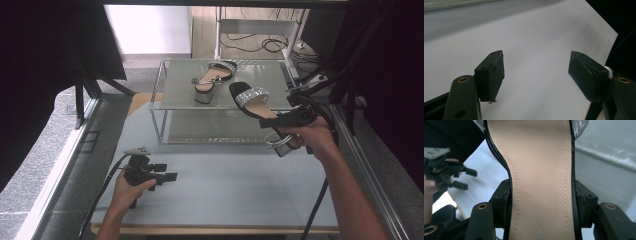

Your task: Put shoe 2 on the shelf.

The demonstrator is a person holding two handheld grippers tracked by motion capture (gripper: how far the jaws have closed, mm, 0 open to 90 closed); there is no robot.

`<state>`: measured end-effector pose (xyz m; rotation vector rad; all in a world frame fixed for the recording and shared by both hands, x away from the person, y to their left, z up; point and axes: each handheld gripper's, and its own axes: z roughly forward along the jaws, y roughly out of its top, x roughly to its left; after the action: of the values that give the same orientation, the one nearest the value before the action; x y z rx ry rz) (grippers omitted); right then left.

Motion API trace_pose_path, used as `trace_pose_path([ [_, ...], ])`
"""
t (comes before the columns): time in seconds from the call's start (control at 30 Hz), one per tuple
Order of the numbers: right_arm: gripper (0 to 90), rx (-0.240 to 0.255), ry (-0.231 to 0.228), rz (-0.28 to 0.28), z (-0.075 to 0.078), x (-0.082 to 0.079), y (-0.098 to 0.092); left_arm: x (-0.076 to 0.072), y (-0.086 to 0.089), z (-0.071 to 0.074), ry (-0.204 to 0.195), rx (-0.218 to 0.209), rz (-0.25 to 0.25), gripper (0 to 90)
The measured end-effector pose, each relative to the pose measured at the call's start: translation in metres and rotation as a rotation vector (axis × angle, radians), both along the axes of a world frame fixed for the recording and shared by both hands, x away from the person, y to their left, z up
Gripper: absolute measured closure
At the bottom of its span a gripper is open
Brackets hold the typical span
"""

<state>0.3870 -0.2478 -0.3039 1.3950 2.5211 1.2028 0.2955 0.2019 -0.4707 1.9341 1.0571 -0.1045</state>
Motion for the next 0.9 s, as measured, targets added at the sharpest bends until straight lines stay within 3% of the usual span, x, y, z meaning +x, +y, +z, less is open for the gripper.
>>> trace_pose_path([
  [0.23, 42.4, -0.033, -0.003, -0.054, 0.01, 0.022, 0.001, -0.001, -0.002, 0.002, -0.007, 0.024, -0.002, 29.0],
  [0.9, 42.4, -0.062, 0.023, -0.149, 0.027, 0.089, 0.013, 0.0, -0.003, 0.004, -0.003, -0.002, -0.031, 29.0],
])
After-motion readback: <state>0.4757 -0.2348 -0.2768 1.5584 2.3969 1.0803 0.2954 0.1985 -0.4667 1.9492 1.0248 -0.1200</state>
